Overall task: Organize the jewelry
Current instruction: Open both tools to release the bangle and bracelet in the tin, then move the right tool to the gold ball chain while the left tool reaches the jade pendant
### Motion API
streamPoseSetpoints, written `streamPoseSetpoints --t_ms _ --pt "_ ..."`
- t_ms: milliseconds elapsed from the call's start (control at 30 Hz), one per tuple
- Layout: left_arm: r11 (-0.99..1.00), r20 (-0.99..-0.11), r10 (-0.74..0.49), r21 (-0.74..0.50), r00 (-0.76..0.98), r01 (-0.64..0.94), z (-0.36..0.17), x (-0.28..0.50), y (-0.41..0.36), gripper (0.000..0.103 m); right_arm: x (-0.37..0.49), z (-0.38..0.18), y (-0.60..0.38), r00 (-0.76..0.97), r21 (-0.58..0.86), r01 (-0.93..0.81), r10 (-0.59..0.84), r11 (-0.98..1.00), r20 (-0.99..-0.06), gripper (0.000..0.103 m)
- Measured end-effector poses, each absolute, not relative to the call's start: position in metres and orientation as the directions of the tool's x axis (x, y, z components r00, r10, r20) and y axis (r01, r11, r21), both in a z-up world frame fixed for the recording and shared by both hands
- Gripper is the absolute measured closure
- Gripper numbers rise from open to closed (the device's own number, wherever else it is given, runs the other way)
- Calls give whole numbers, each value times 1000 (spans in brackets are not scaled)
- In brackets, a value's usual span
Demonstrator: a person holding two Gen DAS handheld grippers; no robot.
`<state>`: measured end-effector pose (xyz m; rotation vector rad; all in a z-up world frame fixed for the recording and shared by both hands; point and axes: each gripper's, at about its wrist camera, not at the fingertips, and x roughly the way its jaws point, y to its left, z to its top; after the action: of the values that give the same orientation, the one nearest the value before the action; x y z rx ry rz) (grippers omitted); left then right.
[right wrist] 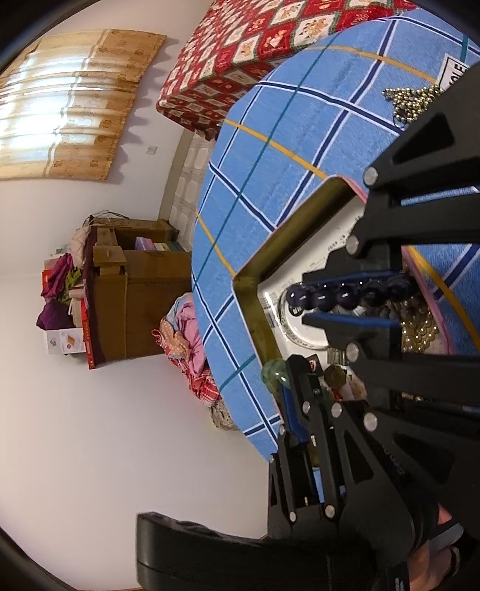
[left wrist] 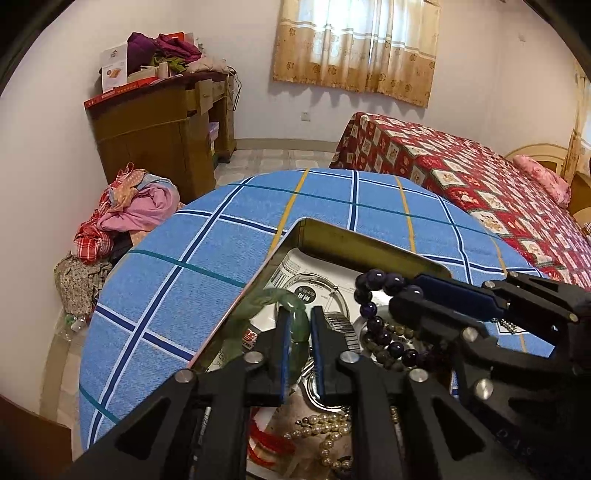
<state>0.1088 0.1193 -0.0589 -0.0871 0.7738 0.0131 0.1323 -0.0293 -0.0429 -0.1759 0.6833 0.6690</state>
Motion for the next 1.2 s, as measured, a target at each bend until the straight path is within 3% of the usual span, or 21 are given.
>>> streamPoseSetpoints --t_ms 67,133,233,433,833,1200 --pt "996 -693 -8 -68 721 -55 -57 107 120 70 132 -42 -34 585 65 -618 513 784 -628 69" --pt "995 -682 12 -65 732 -77 -53 105 122 48 132 -39 -40 592 74 -605 510 793 -624 66" --pt "993 -666 -2 -89 746 -76 -48 102 124 36 131 -36 -51 608 79 -589 505 804 -612 49" --pt "997 -657 8 -56 754 -60 -42 97 108 32 128 -37 -90 644 69 -541 465 838 -607 38" --pt "1000 -665 0 -6 747 -6 -42 91 51 32 150 -66 -192 684 41 -279 228 960 -693 37" --pt "997 -688 -11 50 726 63 -55 102 5 32 160 -77 -190 640 29 -291 217 956 -737 37"
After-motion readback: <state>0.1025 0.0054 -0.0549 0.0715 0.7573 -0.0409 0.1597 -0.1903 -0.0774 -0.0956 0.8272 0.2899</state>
